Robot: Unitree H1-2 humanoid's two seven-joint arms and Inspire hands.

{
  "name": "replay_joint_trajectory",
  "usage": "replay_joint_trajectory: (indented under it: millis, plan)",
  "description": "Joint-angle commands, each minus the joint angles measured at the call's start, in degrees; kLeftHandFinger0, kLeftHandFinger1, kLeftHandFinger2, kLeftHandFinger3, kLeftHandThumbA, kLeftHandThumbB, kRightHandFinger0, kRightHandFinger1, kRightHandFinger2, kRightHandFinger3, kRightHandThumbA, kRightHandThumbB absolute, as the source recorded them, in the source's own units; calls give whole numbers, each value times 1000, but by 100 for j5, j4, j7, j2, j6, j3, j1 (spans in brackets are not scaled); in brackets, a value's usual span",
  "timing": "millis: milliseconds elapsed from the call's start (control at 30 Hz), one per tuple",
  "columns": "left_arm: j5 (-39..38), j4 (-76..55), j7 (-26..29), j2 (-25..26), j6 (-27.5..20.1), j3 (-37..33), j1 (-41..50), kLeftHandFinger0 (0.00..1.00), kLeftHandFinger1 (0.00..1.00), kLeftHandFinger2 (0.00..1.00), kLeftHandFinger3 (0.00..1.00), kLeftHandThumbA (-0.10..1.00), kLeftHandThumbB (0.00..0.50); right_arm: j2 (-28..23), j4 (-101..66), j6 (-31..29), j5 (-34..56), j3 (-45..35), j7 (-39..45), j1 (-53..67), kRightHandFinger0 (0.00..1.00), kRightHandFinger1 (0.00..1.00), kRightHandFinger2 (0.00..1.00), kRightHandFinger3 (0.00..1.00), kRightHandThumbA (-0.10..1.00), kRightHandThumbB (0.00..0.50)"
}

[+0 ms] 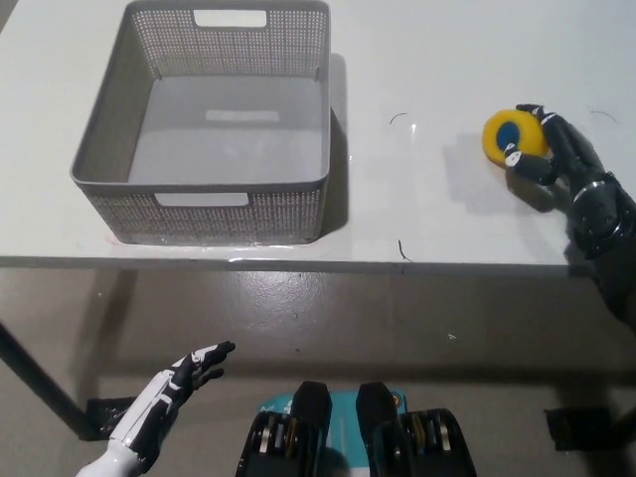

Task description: Use the right hand to pick up a yellow duck toy and place it into a container on the left hand side

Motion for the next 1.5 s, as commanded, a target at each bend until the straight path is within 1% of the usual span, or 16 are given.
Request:
replay_joint_trajectory:
  millis: [0, 133, 300, 567, 600, 733, 800, 933, 1000, 1133, 1167, 1200, 1267, 1300, 1400, 1467]
  plan:
    - [103, -184, 14, 133, -148, 24, -18, 1000, 1000, 1000, 1000, 1000, 197, -194, -254, -533, 284, -259, -432, -607, 36, 519, 905, 943, -100, 115]
    - [134, -205, 22, 131, -90, 18, -9, 1000, 1000, 1000, 1000, 1000, 222, -198, -479, -523, 354, -419, -345, -904, 68, 566, 947, 980, -100, 113]
    - [132, -241, 11, 137, -92, 23, 61, 1000, 1000, 1000, 1000, 1000, 219, -117, -789, -543, 274, -401, -349, -1110, 20, 524, 900, 1000, -100, 104]
    - [144, -369, 25, 113, 50, 19, 143, 1000, 1000, 1000, 1000, 1000, 231, 136, -1240, -438, 278, -373, -238, -1435, 2, 466, 835, 895, -100, 117]
    - [171, -334, 27, 122, 6, 15, 128, 1000, 1000, 1000, 1000, 1000, 227, 201, -1358, -335, 260, -372, -271, -1478, 68, 458, 822, 876, -100, 132]
    - [212, -359, 25, 140, 56, 3, 124, 998, 994, 996, 1000, 1000, 230, 446, -1693, -163, 424, -476, -78, -1627, 3, 442, 826, 884, -100, 124]
    - [215, -359, 19, 143, 50, 2, 129, 984, 979, 982, 1000, 1000, 259, 558, -1880, -95, 381, -458, -89, -1669, 0, 442, 848, 904, -100, 119]
    - [171, -242, -18, 120, -44, -6, 59, 964, 968, 975, 1000, 1000, 257, 742, -2038, -251, 23, -228, -347, -1825, 0, 415, 801, 864, -100, 151]
    - [129, -220, -18, 92, -67, 3, 80, 973, 971, 982, 1000, 1000, 251, 931, -2140, -280, 186, -270, -138, -1885, 1, 493, 860, 974, -100, 134]
    - [183, -199, 5, 98, -140, -1, 88, 979, 984, 998, 1000, 1000, 229, 1297, -2112, -248, 105, -201, -297, -2061, 10, 510, 852, 987, -100, 146]
    - [206, -193, 8, 102, -172, -8, 101, 979, 984, 1000, 1000, 1000, 235, 1380, -2096, -242, 140, -218, -295, -2073, 15, 497, 834, 967, -100, 145]
    - [190, -171, -3, 101, -212, -9, 116, 981, 985, 1000, 1000, 1000, 231, 1515, -2014, -274, 120, -202, -379, -2099, 93, 481, 750, 936, -100, 141]
    - [193, -179, -4, 86, -200, -21, 121, 984, 985, 1000, 1000, 1000, 223, 1597, -1967, -226, 44, -167, -477, -2108, 3, 245, 578, 880, -100, 155]
    - [213, -203, 5, 83, -186, -27, 117, 984, 984, 1000, 1000, 1000, 221, 1704, -1934, -147, 70, -176, -458, -2126, 1, 215, 597, 893, -100, 143]
    - [267, -259, 15, 86, -139, -48, 82, 981, 978, 995, 1000, 1000, 217, 1955, -1745, -266, 198, -226, -373, -2160, 0, 296, 783, 929, -100, 121]
    - [311, -262, 24, 91, -139, -59, 65, 979, 976, 994, 1000, 1000, 216, 2050, -1571, -406, 257, -257, -345, -2183, 0, 347, 794, 922, -100, 116]
